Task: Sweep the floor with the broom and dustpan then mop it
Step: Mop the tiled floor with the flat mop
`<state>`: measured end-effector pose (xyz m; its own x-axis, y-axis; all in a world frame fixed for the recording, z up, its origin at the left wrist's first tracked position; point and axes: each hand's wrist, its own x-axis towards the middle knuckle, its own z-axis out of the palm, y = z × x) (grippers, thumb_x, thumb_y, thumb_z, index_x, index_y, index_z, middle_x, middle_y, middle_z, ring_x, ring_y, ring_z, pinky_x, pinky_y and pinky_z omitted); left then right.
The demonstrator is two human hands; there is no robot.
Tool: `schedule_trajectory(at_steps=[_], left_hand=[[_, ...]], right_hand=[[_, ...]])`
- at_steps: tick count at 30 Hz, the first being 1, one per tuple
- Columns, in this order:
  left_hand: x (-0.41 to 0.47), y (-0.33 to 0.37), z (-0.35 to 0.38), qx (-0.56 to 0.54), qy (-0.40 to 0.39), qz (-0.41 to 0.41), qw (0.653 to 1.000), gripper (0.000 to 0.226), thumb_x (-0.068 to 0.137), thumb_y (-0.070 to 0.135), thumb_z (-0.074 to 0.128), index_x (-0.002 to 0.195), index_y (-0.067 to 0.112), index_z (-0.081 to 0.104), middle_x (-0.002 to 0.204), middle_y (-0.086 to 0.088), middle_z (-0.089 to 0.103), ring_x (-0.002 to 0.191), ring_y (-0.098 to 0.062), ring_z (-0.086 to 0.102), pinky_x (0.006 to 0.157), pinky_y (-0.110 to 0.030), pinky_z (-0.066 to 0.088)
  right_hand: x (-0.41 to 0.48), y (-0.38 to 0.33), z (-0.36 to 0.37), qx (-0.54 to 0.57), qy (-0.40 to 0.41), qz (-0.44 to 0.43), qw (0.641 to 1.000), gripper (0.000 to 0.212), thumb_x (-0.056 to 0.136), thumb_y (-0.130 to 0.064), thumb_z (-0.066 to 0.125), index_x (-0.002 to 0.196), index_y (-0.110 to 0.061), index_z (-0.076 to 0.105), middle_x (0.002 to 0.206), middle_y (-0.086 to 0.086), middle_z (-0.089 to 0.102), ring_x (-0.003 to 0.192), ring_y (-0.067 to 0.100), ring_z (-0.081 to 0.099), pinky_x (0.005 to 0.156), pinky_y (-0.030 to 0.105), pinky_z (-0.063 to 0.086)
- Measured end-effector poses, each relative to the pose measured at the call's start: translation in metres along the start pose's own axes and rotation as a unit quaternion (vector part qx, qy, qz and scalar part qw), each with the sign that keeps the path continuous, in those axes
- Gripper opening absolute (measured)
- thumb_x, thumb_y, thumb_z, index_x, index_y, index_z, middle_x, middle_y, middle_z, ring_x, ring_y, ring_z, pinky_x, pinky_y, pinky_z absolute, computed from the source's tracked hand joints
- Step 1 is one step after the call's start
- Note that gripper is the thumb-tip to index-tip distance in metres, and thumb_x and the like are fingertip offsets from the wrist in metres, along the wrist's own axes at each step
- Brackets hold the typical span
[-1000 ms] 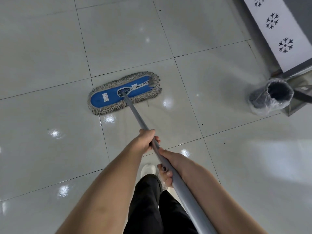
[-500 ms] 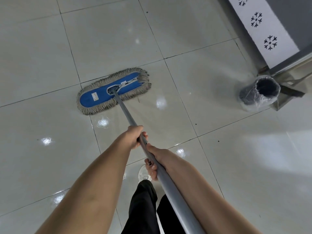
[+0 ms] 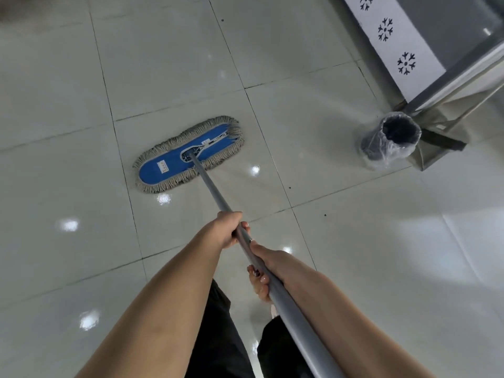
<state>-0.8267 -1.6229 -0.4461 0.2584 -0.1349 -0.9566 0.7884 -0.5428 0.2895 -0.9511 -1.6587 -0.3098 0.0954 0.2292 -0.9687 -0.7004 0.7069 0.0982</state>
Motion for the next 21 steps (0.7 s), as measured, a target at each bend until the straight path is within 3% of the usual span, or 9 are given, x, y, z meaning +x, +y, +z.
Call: schedule_trajectory(at_steps=[10,15,21], left_hand=[[-0.060,-0.105,0.125,-0.014,-0.037,-0.029,0.999,0.021,0.097,0.016,0.046,0.116,0.009,0.040,0.063,-0.006,0.048,0.046,-0.015,0.049,0.048,-0.028,0.043],[-0.063,-0.101,0.137,-0.009,-0.018,-0.017,1.000,0.030,0.098,0.016,0.044,0.127,0.007,0.039,0.063,-0.006,0.048,0.050,-0.016,0.050,0.047,-0.028,0.044],[-0.053,-0.075,0.129,-0.027,-0.030,-0.007,0.999,0.031,0.097,0.014,0.044,0.126,0.004,0.037,0.062,-0.006,0.048,0.028,-0.011,0.050,0.051,-0.028,0.046]], right_hand=[[-0.048,0.086,-0.134,-0.015,0.023,0.040,0.999,0.053,0.089,-0.058,0.050,0.068,-0.010,0.043,0.041,0.001,0.040,0.023,0.008,0.032,0.029,0.010,0.029],[-0.047,0.079,-0.144,-0.012,0.027,0.047,0.998,0.056,0.088,-0.061,0.051,0.070,-0.008,0.046,0.043,0.002,0.042,0.024,0.009,0.033,0.029,0.011,0.030],[-0.046,0.048,-0.132,-0.013,0.033,0.047,0.998,0.056,0.089,-0.059,0.049,0.069,-0.007,0.046,0.042,0.003,0.044,0.023,0.010,0.034,0.030,0.011,0.030]])
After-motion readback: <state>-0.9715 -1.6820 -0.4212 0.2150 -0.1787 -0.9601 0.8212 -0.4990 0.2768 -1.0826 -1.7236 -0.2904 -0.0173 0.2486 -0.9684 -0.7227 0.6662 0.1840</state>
